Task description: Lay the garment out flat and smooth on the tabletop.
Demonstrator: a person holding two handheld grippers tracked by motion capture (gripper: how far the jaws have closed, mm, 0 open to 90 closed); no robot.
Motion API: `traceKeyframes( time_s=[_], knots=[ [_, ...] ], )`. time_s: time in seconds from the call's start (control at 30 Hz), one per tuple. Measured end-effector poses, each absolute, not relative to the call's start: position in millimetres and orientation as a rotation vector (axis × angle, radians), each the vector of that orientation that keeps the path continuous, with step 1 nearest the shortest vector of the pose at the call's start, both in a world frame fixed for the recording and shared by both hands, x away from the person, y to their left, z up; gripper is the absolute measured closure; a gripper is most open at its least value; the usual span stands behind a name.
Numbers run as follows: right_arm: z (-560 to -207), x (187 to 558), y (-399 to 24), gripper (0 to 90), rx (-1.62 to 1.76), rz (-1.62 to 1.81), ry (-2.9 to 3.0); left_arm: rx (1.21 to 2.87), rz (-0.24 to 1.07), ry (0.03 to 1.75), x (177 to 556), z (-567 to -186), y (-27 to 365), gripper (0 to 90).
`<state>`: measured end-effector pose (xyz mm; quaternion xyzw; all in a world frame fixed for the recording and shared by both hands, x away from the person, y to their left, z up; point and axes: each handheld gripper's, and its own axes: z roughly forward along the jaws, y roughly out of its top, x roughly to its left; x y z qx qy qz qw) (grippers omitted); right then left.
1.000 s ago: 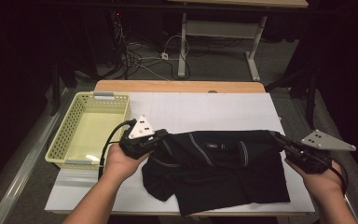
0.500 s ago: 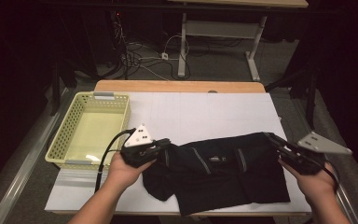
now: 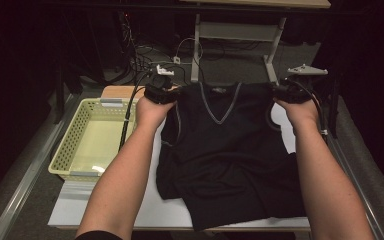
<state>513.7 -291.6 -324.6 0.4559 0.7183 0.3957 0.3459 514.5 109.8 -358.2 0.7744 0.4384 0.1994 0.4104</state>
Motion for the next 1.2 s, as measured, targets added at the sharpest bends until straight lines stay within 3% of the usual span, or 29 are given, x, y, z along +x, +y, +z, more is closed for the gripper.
traceKeyframes(
  time_s=[0.13,0.3,0.47,0.5,0.73,0.83,1.07,1.13,1.2],
  knots=[
    [-356,490,-302,49.5,1.198,1.028,1.903,1.960,0.404,1.051,487,-403,103,43.1],
    [-394,437,-318,49.5,1.203,0.996,1.951,1.984,0.328,0.964,427,-444,102,43.1],
    [-416,372,-330,49.4,1.173,1.009,1.990,1.954,0.329,0.912,359,-460,117,42.0],
    [-419,359,-331,49.3,1.167,1.015,1.995,1.942,0.340,0.915,346,-460,121,37.1],
    [-429,285,-332,47.9,1.115,1.032,2.019,1.953,0.294,0.888,280,-469,143,27.2],
    [-436,259,-332,47.8,1.126,1.044,2.021,1.937,0.307,0.890,264,-480,149,23.7],
    [-464,220,-329,47.8,1.136,1.065,2.031,1.956,0.272,0.929,265,-489,149,14.5],
    [-467,217,-330,48.8,1.122,1.043,2.045,1.988,0.251,0.910,266,-490,144,15.3],
    [-468,216,-333,49.1,1.136,1.055,2.046,1.989,0.250,0.878,265,-490,139,21.7]
  ],
)
